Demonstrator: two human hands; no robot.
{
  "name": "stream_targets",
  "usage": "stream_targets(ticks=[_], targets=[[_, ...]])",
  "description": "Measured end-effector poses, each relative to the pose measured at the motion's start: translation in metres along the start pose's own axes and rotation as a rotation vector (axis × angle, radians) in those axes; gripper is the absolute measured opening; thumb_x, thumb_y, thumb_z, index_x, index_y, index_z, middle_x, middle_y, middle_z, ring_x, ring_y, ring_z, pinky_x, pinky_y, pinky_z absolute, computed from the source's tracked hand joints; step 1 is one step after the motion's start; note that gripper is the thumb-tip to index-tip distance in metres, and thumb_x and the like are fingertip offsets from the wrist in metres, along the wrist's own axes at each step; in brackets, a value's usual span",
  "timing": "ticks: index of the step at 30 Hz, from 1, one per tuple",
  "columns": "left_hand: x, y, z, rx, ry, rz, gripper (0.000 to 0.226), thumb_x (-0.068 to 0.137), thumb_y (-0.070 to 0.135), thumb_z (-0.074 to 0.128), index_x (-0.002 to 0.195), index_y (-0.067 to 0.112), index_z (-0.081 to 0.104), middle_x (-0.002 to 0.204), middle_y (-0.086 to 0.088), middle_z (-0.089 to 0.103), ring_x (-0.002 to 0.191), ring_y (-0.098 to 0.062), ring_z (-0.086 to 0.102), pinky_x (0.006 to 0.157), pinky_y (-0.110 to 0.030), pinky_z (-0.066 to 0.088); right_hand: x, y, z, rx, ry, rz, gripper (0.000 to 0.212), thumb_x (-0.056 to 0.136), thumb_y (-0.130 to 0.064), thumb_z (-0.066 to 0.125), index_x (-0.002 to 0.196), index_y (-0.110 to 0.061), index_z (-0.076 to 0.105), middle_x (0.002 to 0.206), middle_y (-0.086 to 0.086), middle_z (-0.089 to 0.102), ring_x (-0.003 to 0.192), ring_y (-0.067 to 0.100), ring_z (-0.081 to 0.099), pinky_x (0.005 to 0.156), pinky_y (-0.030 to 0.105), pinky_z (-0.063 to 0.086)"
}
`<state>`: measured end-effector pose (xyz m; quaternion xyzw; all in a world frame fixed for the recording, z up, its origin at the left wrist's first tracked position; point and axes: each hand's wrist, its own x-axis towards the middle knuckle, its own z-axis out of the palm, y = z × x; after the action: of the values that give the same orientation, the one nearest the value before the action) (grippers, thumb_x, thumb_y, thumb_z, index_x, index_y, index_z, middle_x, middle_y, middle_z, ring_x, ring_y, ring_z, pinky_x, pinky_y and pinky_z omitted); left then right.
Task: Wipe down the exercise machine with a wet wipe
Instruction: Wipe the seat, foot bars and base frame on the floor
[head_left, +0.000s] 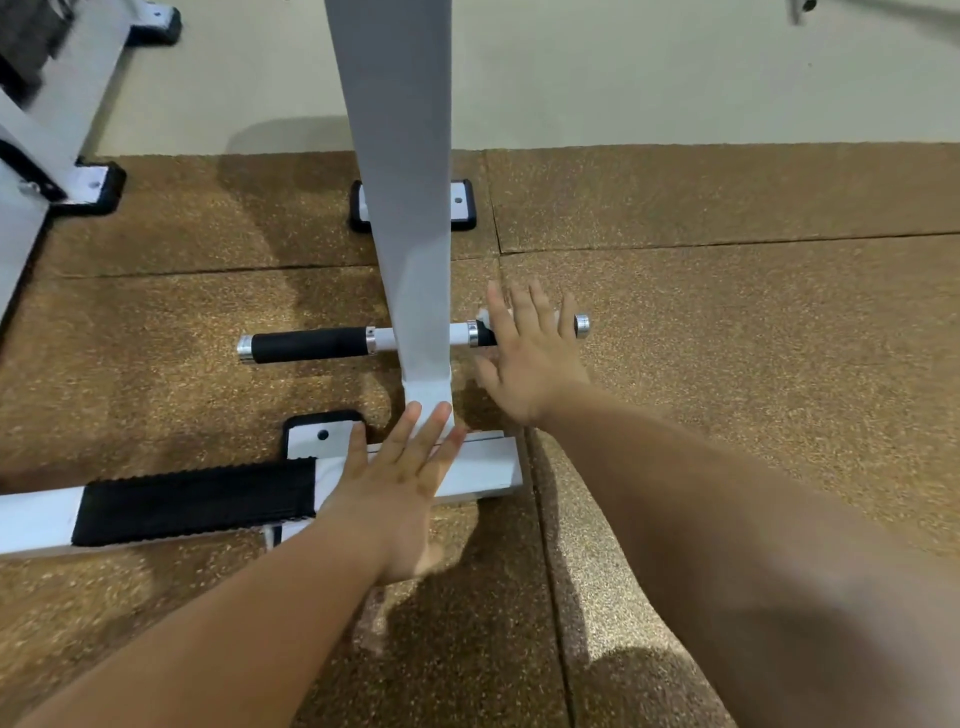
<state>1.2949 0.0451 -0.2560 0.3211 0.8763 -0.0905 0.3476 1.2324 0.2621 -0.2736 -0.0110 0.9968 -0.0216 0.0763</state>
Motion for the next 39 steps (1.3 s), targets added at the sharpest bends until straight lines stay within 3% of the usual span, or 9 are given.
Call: stream_targets(ticks=[4, 8, 14, 20, 23, 25, 28, 34, 39], targets=[[-0.001, 0.000, -0.003, 0.007, -0.014, 0.009, 0.114, 0.094, 0.056, 0.052, 0.141, 0.029, -0.048, 0.138, 0.006, -0.065, 0.133, -0.023, -0.055, 0.116, -0.067, -0.017, -0.014, 0.009, 0.006, -0.061, 0.036, -0.072, 0.085, 0.098, -0.048, 0.044, 0.163, -0.014, 0.001, 0.168, 0.023, -0.019, 0.154, 0.041, -0.022, 0.124, 0.060, -0.013], [-0.002, 0.001, -0.003, 0.025, -0.016, 0.013, 0.114, 0.094, 0.058, 0.051, 0.141, 0.027, -0.048, 0.139, 0.005, -0.064, 0.135, -0.024, -0.054, 0.117, -0.068, -0.015, -0.016, -0.005, 0.008, -0.153, 0.074, 0.088, 0.080, 0.104, -0.054, 0.026, 0.163, -0.012, -0.008, 0.162, 0.017, -0.037, 0.152, 0.040, -0.030, 0.122, 0.061, -0.016], [0.000, -0.001, 0.000, -0.003, 0.000, 0.016, 0.115, 0.092, 0.058, 0.053, 0.143, 0.029, -0.046, 0.140, 0.007, -0.064, 0.135, -0.023, -0.054, 0.116, -0.068, -0.016, -0.020, -0.020, 0.001, 0.051, 0.051, 0.191, 0.081, 0.106, -0.053, 0.030, 0.163, -0.013, -0.010, 0.171, 0.014, 0.003, 0.157, 0.034, 0.001, 0.126, 0.047, 0.000], [0.000, -0.002, 0.002, -0.009, 0.021, 0.022, 0.115, 0.092, 0.061, 0.052, 0.144, 0.030, -0.046, 0.140, 0.008, -0.063, 0.134, -0.021, -0.054, 0.117, -0.066, -0.018, -0.020, -0.018, 0.008, 0.105, 0.116, -0.031, 0.079, 0.104, -0.050, 0.040, 0.163, -0.008, 0.008, 0.168, 0.020, 0.016, 0.157, 0.036, 0.006, 0.129, 0.048, 0.000], [0.000, -0.002, 0.001, -0.015, 0.011, 0.023, 0.116, 0.092, 0.061, 0.053, 0.143, 0.031, -0.046, 0.139, 0.008, -0.064, 0.134, -0.021, -0.055, 0.116, -0.065, -0.020, -0.023, 0.006, 0.004, -0.014, 0.054, -0.092, 0.084, 0.103, -0.064, 0.019, 0.163, -0.007, 0.005, 0.172, 0.016, 0.004, 0.159, 0.031, -0.003, 0.129, 0.045, -0.003], [0.000, -0.002, 0.001, -0.018, 0.020, 0.025, 0.116, 0.092, 0.061, 0.053, 0.144, 0.031, -0.046, 0.139, 0.009, -0.064, 0.134, -0.021, -0.055, 0.116, -0.065, -0.020, -0.026, 0.019, 0.004, -0.080, 0.036, 0.034, 0.091, 0.101, -0.070, 0.008, 0.163, -0.005, 0.001, 0.171, 0.018, 0.003, 0.159, 0.033, -0.006, 0.129, 0.048, -0.002], [-0.001, -0.002, 0.002, -0.020, 0.023, 0.028, 0.115, 0.092, 0.061, 0.053, 0.143, 0.032, -0.046, 0.140, 0.009, -0.064, 0.134, -0.021, -0.054, 0.116, -0.065, -0.020, -0.028, 0.006, 0.006, -0.021, 0.013, 0.164, 0.097, 0.098, -0.074, 0.008, 0.162, -0.003, -0.008, 0.171, 0.021, -0.007, 0.157, 0.037, -0.015, 0.128, 0.050, -0.005], [0.000, -0.002, 0.004, -0.015, 0.036, 0.021, 0.114, 0.094, 0.060, 0.051, 0.142, 0.031, -0.047, 0.140, 0.008, -0.063, 0.135, -0.021, -0.053, 0.117, -0.066, -0.017, -0.033, 0.003, 0.008, 0.065, -0.037, -0.165, 0.091, 0.100, -0.069, 0.018, 0.162, -0.012, -0.015, 0.170, 0.007, -0.024, 0.154, 0.021, -0.030, 0.129, 0.045, -0.007], [0.000, -0.002, 0.004, -0.024, 0.047, 0.023, 0.112, 0.094, 0.058, 0.052, 0.143, 0.032, -0.046, 0.141, 0.009, -0.062, 0.134, -0.020, -0.054, 0.117, -0.064, -0.019, -0.036, -0.005, 0.010, 0.129, -0.016, 0.124, 0.091, 0.102, -0.067, 0.017, 0.160, -0.007, -0.019, 0.166, 0.013, -0.030, 0.151, 0.029, -0.034, 0.127, 0.046, -0.013]])
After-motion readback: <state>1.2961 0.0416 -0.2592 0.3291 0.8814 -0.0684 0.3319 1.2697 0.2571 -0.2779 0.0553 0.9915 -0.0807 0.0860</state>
